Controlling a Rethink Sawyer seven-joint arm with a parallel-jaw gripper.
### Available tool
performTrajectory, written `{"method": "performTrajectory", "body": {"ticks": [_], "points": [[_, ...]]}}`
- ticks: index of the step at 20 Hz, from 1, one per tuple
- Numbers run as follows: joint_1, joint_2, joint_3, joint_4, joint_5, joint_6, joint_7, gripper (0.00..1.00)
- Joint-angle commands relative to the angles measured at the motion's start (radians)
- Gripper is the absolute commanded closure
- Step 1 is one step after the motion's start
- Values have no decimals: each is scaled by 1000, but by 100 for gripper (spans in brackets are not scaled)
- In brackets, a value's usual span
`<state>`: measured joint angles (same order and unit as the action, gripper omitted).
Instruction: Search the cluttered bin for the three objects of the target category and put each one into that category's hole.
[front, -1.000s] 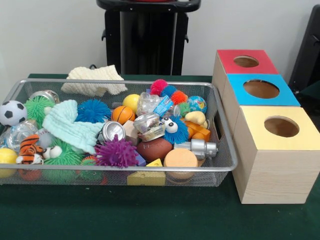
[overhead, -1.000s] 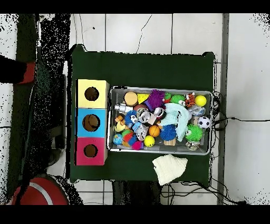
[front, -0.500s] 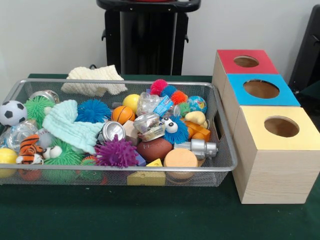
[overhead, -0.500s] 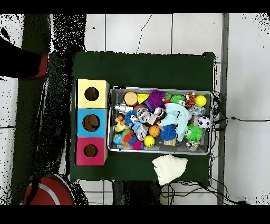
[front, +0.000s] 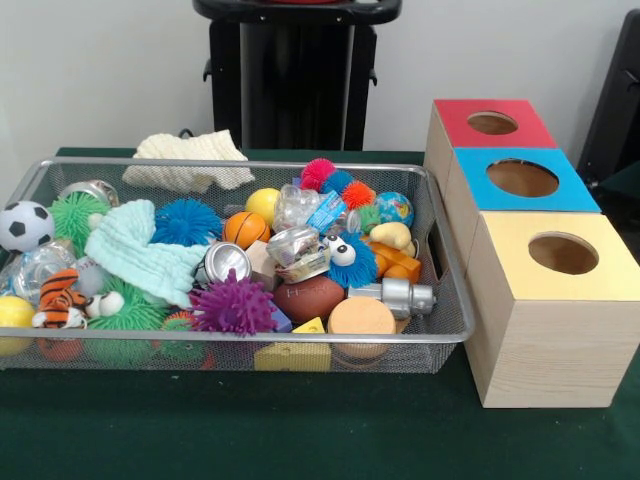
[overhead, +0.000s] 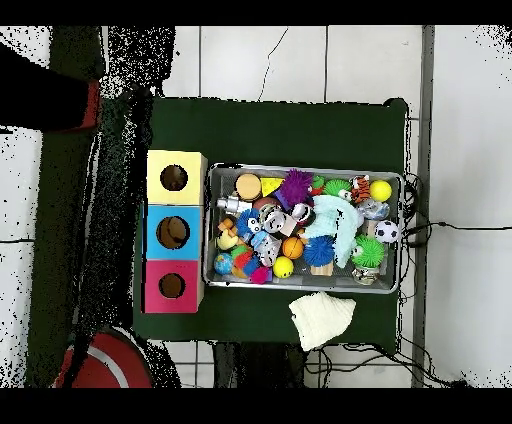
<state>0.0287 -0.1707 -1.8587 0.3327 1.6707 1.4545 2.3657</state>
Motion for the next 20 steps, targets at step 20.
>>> {"method": "performTrajectory", "body": {"ticks": [20], "points": [[-131, -98, -150, -265, 180, 157, 69, 100]]}}
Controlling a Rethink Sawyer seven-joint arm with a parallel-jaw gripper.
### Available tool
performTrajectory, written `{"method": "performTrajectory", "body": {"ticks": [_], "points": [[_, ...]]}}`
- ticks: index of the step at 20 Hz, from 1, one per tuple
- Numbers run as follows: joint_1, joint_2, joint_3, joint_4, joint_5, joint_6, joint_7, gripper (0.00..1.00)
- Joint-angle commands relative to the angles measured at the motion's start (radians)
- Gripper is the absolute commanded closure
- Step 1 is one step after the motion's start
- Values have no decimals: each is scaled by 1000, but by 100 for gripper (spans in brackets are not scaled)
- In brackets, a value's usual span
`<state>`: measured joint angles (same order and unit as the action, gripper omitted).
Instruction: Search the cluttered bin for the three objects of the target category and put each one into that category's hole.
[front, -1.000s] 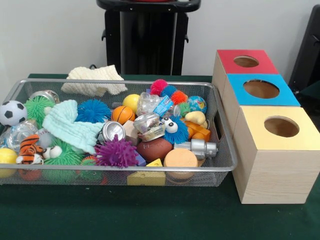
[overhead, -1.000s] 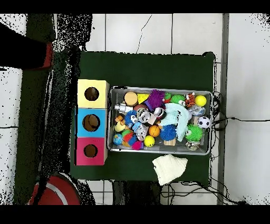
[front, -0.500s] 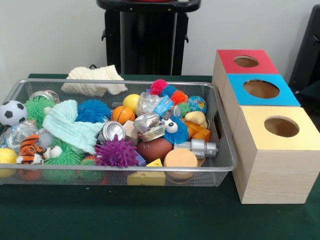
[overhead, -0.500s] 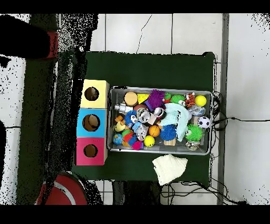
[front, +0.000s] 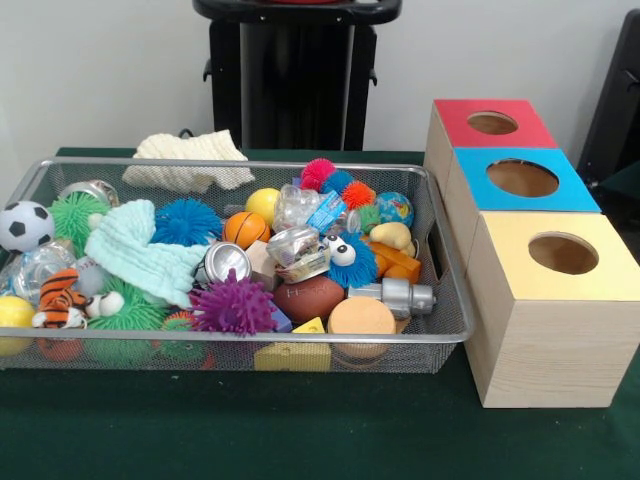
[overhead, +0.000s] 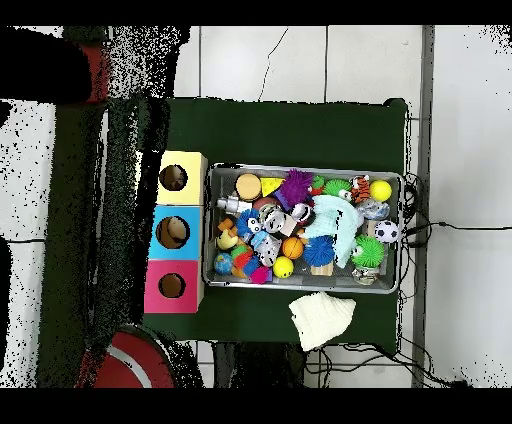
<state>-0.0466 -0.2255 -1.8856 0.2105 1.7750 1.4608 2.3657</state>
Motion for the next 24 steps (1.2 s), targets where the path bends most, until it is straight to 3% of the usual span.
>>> {"method": "performTrajectory", "body": {"ticks": [1, 5, 7, 13, 24], "points": [[-58, -47, -132, -144, 82, 149, 63, 100], [-66, -67, -180, -150, 124, 172, 50, 100], [-77, -95, -235, -159, 182, 217, 46, 100], [-115, -194, -466, -168, 394, 366, -3, 100], [-119, -201, -574, -152, 494, 337, -38, 100]]}}
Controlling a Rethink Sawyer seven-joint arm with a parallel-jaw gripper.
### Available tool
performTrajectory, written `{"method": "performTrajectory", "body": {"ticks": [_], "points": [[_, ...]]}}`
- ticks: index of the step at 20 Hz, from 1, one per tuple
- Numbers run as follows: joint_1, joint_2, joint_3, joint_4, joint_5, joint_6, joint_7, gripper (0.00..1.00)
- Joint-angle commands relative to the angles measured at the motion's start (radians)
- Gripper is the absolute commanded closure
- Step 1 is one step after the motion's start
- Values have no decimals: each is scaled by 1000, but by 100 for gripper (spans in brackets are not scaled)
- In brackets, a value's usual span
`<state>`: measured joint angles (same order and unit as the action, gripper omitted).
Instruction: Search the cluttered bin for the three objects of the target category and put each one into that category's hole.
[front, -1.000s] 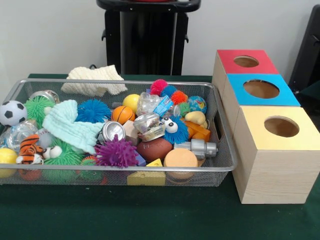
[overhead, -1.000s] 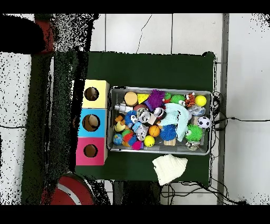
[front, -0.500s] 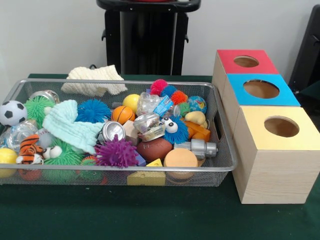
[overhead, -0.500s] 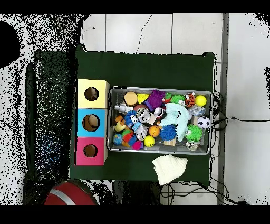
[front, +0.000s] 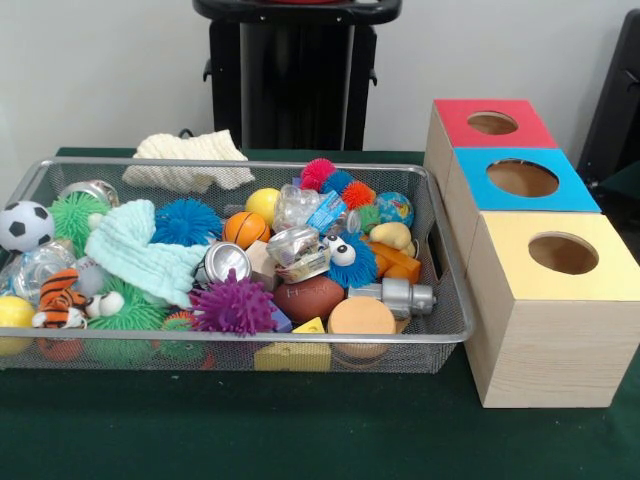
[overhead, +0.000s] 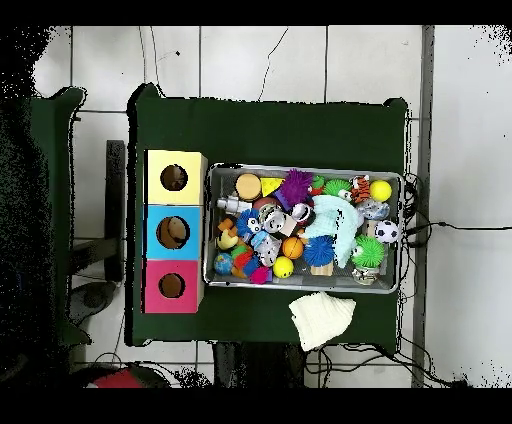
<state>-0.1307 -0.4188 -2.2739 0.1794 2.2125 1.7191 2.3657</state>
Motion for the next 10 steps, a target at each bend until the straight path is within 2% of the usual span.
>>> {"method": "performTrajectory", "body": {"ticks": [1, 10], "points": [[-35, -7, -190, -120, 62, 78, -37, 100], [-35, -7, -227, -115, 96, 74, -38, 100]]}}
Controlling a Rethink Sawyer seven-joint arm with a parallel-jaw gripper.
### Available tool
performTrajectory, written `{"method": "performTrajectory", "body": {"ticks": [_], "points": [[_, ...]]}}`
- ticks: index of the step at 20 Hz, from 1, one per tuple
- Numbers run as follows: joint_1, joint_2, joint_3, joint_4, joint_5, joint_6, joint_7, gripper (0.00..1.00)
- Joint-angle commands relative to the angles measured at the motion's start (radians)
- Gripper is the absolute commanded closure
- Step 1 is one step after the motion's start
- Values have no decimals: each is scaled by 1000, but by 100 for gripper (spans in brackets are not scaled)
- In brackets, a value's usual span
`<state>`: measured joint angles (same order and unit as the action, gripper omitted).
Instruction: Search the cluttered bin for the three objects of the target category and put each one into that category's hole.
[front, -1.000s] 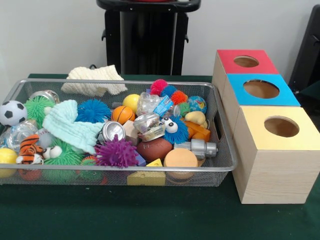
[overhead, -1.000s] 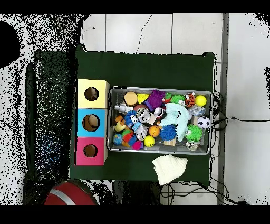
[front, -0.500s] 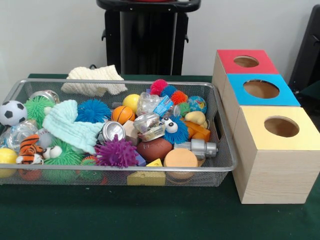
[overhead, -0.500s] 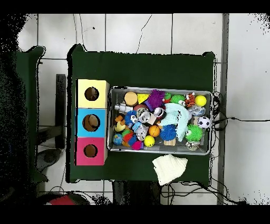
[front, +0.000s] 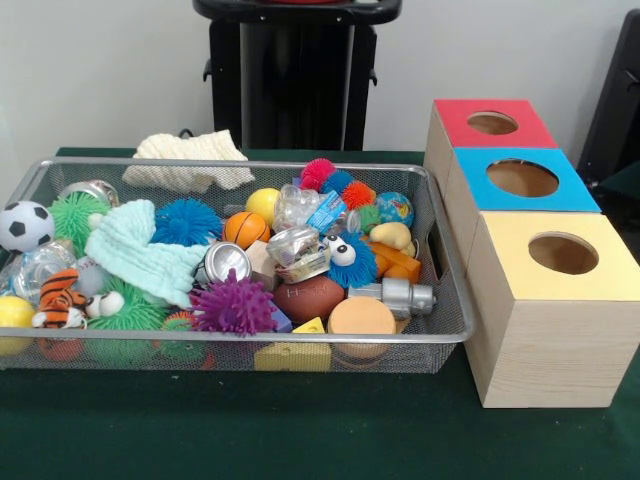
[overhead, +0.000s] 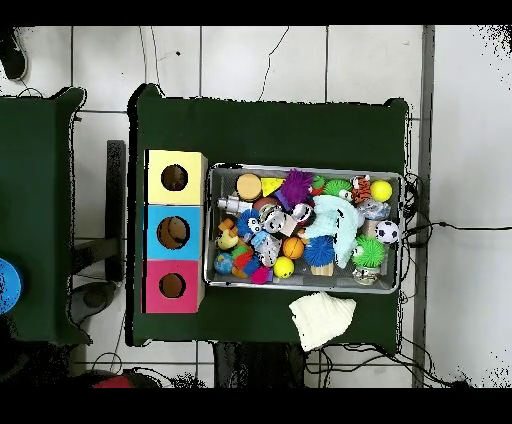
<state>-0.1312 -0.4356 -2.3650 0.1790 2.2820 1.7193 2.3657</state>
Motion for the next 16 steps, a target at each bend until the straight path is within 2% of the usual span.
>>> {"method": "performTrajectory", "body": {"ticks": [1, 16], "points": [[-35, 9, -139, -114, 30, 75, -38, 100], [-39, 6, -172, -114, 68, 107, -21, 100]]}}
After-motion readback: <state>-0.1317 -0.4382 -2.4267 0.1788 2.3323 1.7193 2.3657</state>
